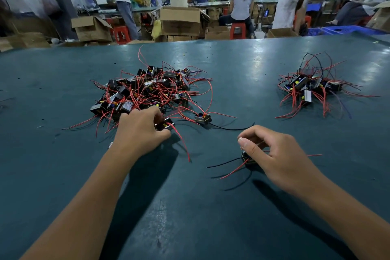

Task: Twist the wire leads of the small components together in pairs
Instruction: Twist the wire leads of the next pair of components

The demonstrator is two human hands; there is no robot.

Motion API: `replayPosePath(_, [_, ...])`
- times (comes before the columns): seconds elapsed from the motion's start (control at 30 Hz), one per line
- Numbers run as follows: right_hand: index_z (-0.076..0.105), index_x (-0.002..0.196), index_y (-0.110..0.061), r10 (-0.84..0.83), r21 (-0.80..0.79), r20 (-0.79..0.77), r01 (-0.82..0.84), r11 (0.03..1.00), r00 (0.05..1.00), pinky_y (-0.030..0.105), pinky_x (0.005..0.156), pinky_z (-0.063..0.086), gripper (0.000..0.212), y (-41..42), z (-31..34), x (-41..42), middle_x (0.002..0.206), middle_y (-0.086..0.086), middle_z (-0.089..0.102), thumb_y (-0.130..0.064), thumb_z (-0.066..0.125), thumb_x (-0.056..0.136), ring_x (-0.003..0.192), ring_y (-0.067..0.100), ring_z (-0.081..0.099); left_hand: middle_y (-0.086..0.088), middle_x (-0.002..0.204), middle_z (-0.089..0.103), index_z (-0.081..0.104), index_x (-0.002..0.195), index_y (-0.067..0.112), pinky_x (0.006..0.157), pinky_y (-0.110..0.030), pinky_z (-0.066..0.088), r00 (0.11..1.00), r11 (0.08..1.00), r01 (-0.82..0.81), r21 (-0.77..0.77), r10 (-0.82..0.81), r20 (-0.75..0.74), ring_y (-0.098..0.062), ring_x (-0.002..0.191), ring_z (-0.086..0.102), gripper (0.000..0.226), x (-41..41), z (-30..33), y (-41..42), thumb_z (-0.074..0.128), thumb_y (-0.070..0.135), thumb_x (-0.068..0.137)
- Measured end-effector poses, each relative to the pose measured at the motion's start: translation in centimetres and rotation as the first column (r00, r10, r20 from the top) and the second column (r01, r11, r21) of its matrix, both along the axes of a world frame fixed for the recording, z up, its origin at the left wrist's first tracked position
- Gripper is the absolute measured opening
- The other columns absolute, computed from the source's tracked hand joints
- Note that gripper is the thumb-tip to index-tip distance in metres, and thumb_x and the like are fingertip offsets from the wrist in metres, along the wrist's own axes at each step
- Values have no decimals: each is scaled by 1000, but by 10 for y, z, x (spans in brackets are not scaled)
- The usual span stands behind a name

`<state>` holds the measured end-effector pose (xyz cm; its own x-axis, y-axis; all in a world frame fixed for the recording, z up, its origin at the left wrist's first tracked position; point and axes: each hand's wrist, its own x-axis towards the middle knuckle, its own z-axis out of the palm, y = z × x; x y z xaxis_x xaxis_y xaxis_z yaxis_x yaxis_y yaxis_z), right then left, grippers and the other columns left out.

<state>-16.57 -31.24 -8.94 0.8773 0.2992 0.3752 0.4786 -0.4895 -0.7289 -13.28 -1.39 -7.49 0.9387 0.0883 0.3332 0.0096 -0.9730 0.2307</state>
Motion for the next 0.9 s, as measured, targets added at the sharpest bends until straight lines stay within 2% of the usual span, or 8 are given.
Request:
replayPosePath(0.1, [64,86,-32,5,-15,8,-5,1000,1000,25,69,48,12,0,1,-1,80,-12,68,-39,56,93,72,10,64,4,88,63,56,99,18,88,-42,41,997,983,75,-170,-69,41,-25,85,58,31,-2,-1,-9,78,29,79])
replayPosePath(0.2, [64,87,-31,1,-22,17,-1,1000,1000,21,72,48,11,-1,1,-1,81,-15,68,-37,57,93,78,6,65,7,87,57,53,104,17,78,-41,48,978,908,204,-366,-168,128,-17,76,56,41,-5,3,-17,84,17,77])
replayPosePath(0.33, [64,89,-32,-13,-25,41,14,1000,999,12,77,44,9,0,3,-2,85,-18,67,-35,57,93,86,3,64,-1,96,62,50,125,23,74,-41,56,928,811,348,-469,-227,296,-28,77,63,55,-11,15,-26,82,23,80])
replayPosePath(0.43, [66,91,-29,-21,-18,82,23,1000,996,9,76,43,8,0,4,-3,86,-18,67,-31,59,93,89,3,63,13,87,61,51,130,35,72,-38,61,898,733,410,-543,-220,382,-18,70,63,52,-15,18,-33,77,31,86])
replayPosePath(0.53, [66,93,-27,-14,-31,115,17,999,993,9,76,44,6,1,4,-4,86,-17,67,-28,60,94,91,2,63,20,81,64,55,128,31,74,-21,56,885,833,370,-410,-182,429,-8,71,66,44,-15,16,-34,75,29,88])
replayPosePath(0.6, [65,93,-27,-7,-53,124,13,999,992,8,77,42,5,2,4,-4,86,-16,67,-28,60,94,92,2,62,17,87,63,58,126,24,81,-27,55,902,908,300,-291,-171,397,-13,79,66,45,-10,12,-30,77,17,86])
replayPosePath(0.77, [65,92,-27,-14,-60,119,21,998,993,7,75,41,4,2,3,-4,85,-19,66,-29,62,93,91,1,62,-3,107,64,61,113,13,91,-41,51,979,973,132,-190,-97,181,-25,99,61,36,2,-4,-13,78,6,82])
replayPosePath(0.9, [65,92,-28,-14,-63,117,21,998,993,6,75,40,3,1,4,-5,84,-18,66,-28,62,93,91,1,62,-10,108,69,55,119,11,87,-47,55,965,976,50,-210,7,262,-24,91,64,38,4,-2,-2,75,11,86])
